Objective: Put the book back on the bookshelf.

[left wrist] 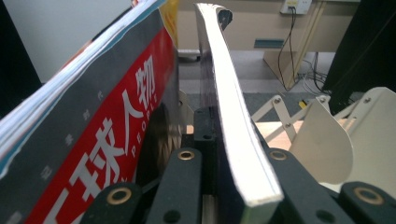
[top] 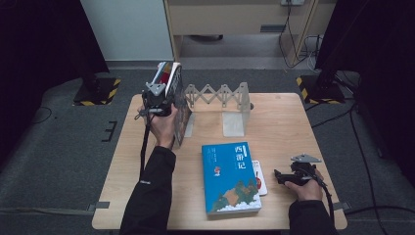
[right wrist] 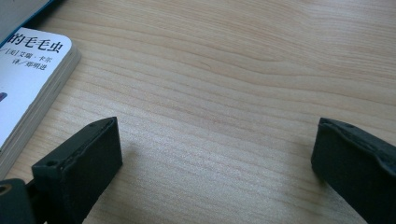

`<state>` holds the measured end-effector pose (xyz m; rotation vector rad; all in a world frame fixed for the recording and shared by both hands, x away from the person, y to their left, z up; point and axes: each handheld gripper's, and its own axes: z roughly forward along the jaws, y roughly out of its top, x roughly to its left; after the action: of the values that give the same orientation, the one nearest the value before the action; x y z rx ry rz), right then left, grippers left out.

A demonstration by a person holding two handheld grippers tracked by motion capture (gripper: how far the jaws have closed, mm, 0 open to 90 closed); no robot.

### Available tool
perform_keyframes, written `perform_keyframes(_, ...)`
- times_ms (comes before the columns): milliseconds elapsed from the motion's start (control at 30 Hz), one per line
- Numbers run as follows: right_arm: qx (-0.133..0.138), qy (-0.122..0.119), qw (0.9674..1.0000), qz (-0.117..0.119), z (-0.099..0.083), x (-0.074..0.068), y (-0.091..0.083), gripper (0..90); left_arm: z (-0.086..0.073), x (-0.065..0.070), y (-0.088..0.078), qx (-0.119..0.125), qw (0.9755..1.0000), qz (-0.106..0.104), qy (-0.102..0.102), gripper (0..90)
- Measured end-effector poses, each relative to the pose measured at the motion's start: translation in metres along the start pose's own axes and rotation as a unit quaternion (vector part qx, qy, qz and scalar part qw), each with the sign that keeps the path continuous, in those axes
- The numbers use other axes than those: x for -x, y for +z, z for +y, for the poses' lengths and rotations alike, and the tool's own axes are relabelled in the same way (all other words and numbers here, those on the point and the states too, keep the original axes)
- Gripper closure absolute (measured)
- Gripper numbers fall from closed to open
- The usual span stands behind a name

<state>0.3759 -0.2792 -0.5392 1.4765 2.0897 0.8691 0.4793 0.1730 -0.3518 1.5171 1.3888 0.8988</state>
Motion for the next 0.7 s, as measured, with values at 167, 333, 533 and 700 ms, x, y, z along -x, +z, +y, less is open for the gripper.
perform_keyframes(167,0.0,0.001,1.0,0.0,0.0,0.0,0.0,1.9,-0.004,-0.001,0.003,0.003,0.9999,0.015,0.006,82.0)
perform_keyframes(333,-0.001,0.001,1.0,0.001,0.0,0.0,0.0,1.9,-0.007,-0.005,0.002,0.0,0.9997,0.022,0.011,81.8)
perform_keyframes(533,-0.001,0.001,1.0,0.0,0.0,0.0,0.0,1.9,-0.007,-0.007,-0.003,-0.006,0.9998,0.016,0.009,78.1)
perform_keyframes(700,0.0,0.001,1.0,0.0,0.0,0.0,0.0,1.9,-0.009,-0.007,-0.014,-0.002,1.0,0.003,0.008,67.6)
